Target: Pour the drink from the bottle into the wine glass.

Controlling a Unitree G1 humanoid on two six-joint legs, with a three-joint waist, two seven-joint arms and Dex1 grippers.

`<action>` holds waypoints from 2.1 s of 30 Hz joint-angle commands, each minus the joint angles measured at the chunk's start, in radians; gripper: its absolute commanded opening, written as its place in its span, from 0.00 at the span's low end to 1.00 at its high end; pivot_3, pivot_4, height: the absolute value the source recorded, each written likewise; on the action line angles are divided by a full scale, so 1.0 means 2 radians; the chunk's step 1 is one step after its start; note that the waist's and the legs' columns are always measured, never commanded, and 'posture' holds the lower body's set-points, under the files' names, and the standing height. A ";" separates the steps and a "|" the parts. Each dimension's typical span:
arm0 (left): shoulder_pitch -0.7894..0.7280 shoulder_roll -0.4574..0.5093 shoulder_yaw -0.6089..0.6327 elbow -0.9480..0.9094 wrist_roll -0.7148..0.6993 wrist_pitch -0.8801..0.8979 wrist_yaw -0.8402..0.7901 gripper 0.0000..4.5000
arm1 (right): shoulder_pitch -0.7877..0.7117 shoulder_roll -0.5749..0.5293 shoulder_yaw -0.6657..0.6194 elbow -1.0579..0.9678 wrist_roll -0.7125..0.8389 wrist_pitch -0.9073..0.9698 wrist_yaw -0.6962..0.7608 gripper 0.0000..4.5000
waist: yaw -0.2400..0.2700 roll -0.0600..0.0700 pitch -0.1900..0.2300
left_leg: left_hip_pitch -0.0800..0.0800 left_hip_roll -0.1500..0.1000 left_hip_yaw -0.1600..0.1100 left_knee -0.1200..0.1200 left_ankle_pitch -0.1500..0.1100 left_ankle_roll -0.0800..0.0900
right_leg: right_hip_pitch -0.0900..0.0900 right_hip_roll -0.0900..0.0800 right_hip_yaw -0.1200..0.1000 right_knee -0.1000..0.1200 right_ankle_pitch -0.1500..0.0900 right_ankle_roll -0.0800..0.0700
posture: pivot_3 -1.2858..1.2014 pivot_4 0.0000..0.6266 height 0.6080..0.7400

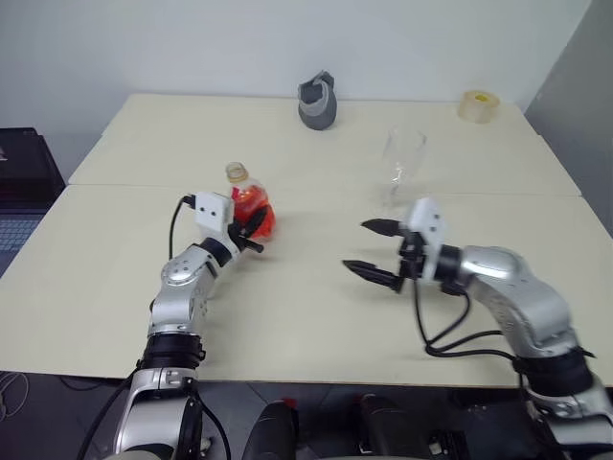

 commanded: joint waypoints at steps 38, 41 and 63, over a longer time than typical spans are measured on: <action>0.159 0.012 0.059 -0.154 -0.011 -0.009 0.097 1.00 | -0.017 0.049 0.008 -0.073 -0.014 0.034 -0.027 1.00 | -0.002 0.000 0.000 | 0.000 0.000 -0.002 0.000 0.000 0.000 | 0.000 -0.001 -0.001 0.000 0.000 0.000 | 0.52 0.24 1.00; 0.205 0.035 0.039 -0.237 -0.008 0.022 0.071 1.00 | 0.033 0.040 -0.034 -0.077 -0.022 0.032 -0.061 1.00 | -0.002 -0.001 -0.001 | 0.000 0.000 -0.002 0.000 0.000 0.000 | 0.000 -0.001 -0.001 0.000 0.000 0.000 | 0.52 0.24 1.00; 0.119 0.135 -0.077 -0.353 -0.113 0.208 -0.155 1.00 | -0.066 0.177 -0.126 0.358 -0.135 -0.264 -0.294 1.00 | -0.009 0.000 0.000 | 0.002 0.001 0.003 -0.002 0.000 0.000 | 0.000 0.001 0.001 0.000 0.000 0.000 | 0.52 0.24 1.00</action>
